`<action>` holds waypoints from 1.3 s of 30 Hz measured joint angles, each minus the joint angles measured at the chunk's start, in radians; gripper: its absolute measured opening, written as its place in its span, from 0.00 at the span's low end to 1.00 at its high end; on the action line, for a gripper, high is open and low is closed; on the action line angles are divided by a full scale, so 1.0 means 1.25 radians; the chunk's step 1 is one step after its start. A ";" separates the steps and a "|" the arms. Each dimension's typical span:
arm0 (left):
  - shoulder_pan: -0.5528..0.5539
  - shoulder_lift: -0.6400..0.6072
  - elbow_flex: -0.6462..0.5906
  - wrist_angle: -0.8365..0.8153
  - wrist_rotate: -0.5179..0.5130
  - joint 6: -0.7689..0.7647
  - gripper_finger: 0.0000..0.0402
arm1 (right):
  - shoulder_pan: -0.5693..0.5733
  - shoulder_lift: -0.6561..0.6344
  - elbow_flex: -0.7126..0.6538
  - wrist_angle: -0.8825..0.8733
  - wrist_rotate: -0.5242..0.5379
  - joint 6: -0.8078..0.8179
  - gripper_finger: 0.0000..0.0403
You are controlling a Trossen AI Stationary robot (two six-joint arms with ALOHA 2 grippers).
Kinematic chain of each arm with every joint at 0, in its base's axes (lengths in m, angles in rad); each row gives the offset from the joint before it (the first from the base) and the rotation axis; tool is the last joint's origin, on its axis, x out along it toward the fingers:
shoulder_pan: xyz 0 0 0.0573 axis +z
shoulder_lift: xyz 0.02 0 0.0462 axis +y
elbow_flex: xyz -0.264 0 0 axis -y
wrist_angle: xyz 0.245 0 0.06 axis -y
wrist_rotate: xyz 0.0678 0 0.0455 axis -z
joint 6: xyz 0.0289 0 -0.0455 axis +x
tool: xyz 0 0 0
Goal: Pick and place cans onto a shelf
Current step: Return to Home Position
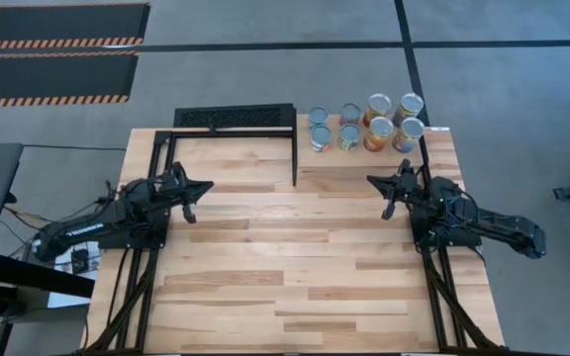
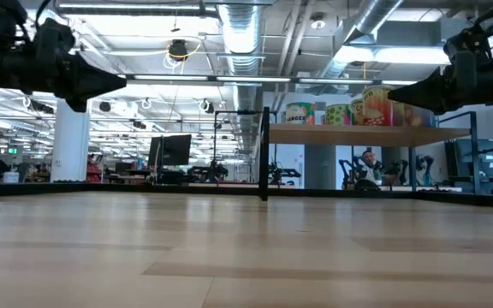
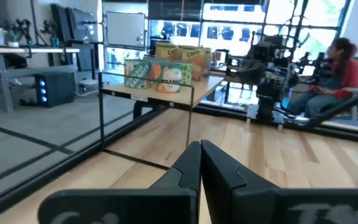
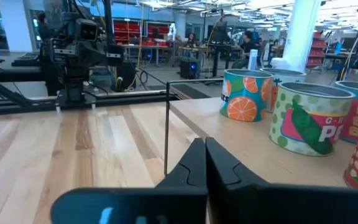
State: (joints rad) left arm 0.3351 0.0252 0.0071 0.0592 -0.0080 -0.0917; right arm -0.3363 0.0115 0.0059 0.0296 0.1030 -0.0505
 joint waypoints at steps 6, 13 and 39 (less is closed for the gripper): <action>-0.019 0.004 0.002 -0.012 0.100 0.031 0.00 | 0.000 0.004 0.000 0.000 0.000 -0.008 0.03; -0.039 0.011 0.002 -0.004 0.171 0.010 0.00 | 0.000 0.007 -0.001 0.000 0.001 -0.028 0.07; -0.041 0.011 0.003 -0.006 0.144 -0.122 0.00 | 0.000 0.007 -0.001 0.001 0.001 -0.002 0.07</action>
State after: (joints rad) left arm 0.2844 0.0387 0.0105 0.0517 0.1719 -0.2443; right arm -0.3359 0.0204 0.0044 0.0307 0.1047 -0.0525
